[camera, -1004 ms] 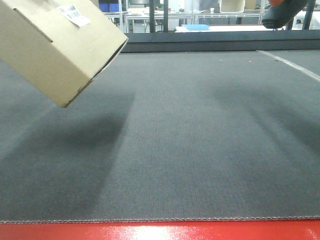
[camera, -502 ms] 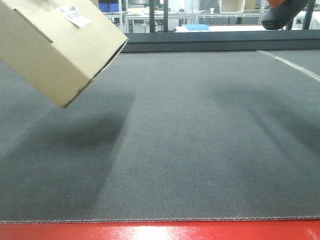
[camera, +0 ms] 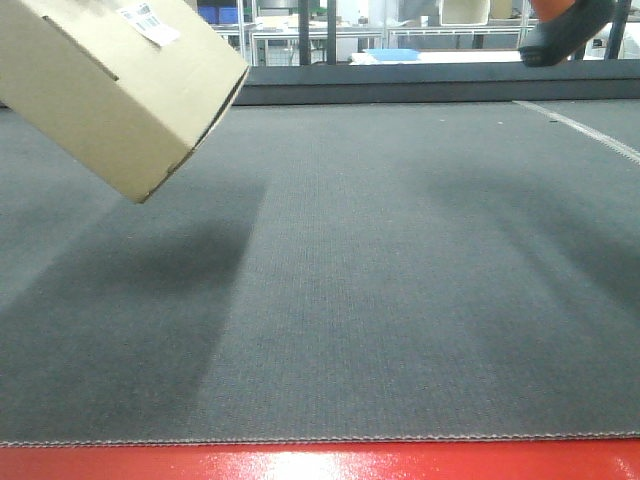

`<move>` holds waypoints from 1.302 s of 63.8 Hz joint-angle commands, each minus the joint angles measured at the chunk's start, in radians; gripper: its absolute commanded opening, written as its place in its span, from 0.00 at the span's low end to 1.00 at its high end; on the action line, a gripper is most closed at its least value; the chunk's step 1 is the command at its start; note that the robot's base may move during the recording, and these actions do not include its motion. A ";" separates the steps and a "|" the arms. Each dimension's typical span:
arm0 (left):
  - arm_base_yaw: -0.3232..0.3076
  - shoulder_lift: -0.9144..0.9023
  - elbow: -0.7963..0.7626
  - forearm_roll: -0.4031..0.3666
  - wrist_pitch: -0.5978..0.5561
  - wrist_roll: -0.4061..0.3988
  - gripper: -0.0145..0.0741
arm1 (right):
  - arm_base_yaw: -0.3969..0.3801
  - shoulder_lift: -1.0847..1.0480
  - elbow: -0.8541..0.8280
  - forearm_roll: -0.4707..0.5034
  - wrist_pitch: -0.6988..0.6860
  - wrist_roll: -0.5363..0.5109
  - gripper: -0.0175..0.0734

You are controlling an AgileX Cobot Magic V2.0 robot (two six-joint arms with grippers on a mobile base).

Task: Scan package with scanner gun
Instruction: 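Hold the scanner gun aimed at the label on the raised box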

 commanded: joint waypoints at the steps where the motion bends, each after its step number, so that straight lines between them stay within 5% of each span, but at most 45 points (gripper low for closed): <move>1: -0.004 -0.012 -0.004 -0.031 -0.007 0.004 0.04 | -0.003 -0.041 -0.018 0.174 -0.072 0.015 0.01; 8: -0.004 -0.012 -0.004 -0.031 0.000 0.004 0.04 | -0.005 -0.061 -0.010 0.302 -0.074 0.015 0.01; 18: -0.004 -0.012 -0.004 -0.031 0.002 0.004 0.04 | -0.005 -0.076 0.039 0.306 -0.121 0.022 0.02; 29: -0.004 -0.012 -0.004 -0.031 0.002 0.004 0.04 | -0.026 -0.076 0.137 0.296 -0.220 0.193 0.02; 35: -0.004 -0.012 -0.004 -0.031 0.002 0.004 0.04 | -0.045 -0.076 0.193 0.178 -0.257 0.349 0.02; 48: -0.004 -0.012 -0.004 -0.031 0.008 0.004 0.04 | -0.107 -0.074 0.316 -0.293 -0.345 0.820 0.02; 53: -0.004 -0.012 -0.004 -0.031 0.012 0.004 0.04 | -0.130 -0.070 0.347 -0.390 -0.387 0.912 0.02; 83: -0.004 -0.012 -0.004 -0.031 0.025 0.004 0.04 | -0.151 0.088 0.380 -0.447 -0.638 0.988 0.02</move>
